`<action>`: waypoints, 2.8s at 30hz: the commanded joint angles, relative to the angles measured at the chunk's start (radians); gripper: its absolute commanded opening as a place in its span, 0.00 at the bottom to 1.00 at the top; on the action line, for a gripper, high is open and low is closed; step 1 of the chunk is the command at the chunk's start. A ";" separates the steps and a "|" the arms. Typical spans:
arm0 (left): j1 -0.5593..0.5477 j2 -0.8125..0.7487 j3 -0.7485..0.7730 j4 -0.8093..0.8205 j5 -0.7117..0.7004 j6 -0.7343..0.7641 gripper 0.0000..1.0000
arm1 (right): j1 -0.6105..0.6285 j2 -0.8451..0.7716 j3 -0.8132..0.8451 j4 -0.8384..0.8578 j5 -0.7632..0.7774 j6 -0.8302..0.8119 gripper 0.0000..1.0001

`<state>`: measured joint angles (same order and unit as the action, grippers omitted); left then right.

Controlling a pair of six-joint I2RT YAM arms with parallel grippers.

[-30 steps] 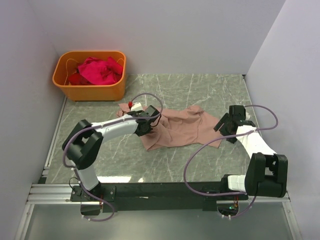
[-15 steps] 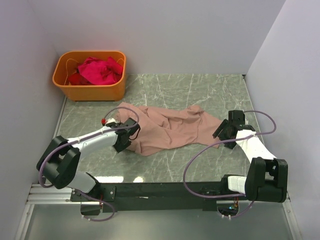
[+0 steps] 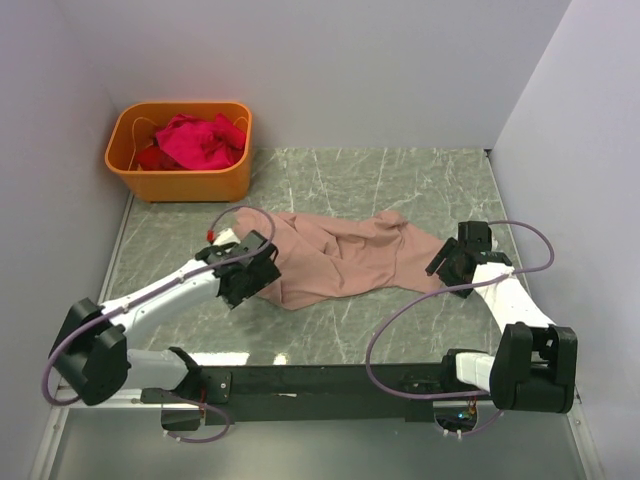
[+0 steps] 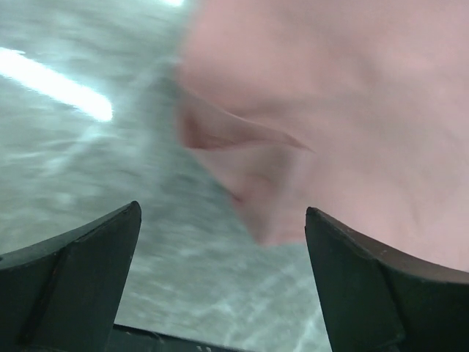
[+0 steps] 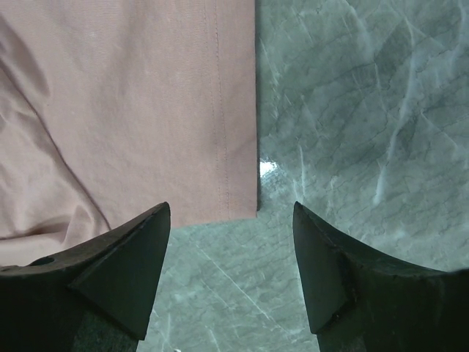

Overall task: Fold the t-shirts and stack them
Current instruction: Flatten the tshirt out

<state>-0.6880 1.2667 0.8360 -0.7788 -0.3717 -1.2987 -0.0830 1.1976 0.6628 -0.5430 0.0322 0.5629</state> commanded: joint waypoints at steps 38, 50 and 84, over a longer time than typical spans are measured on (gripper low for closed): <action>-0.073 0.137 0.094 -0.063 -0.102 -0.045 0.01 | 0.203 0.215 0.029 0.047 0.158 0.095 0.69; -0.073 0.089 0.155 -0.088 -0.206 -0.080 0.01 | 0.221 0.200 0.069 0.086 0.230 0.091 0.00; -0.235 -0.227 0.953 0.651 -0.345 0.975 0.01 | 0.219 -0.276 1.429 0.144 0.357 -0.524 0.00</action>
<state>-0.9329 1.0634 1.7367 -0.2081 -0.7448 -0.4404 0.1417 0.9092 2.0480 -0.4801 0.3206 0.1482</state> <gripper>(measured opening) 0.015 0.023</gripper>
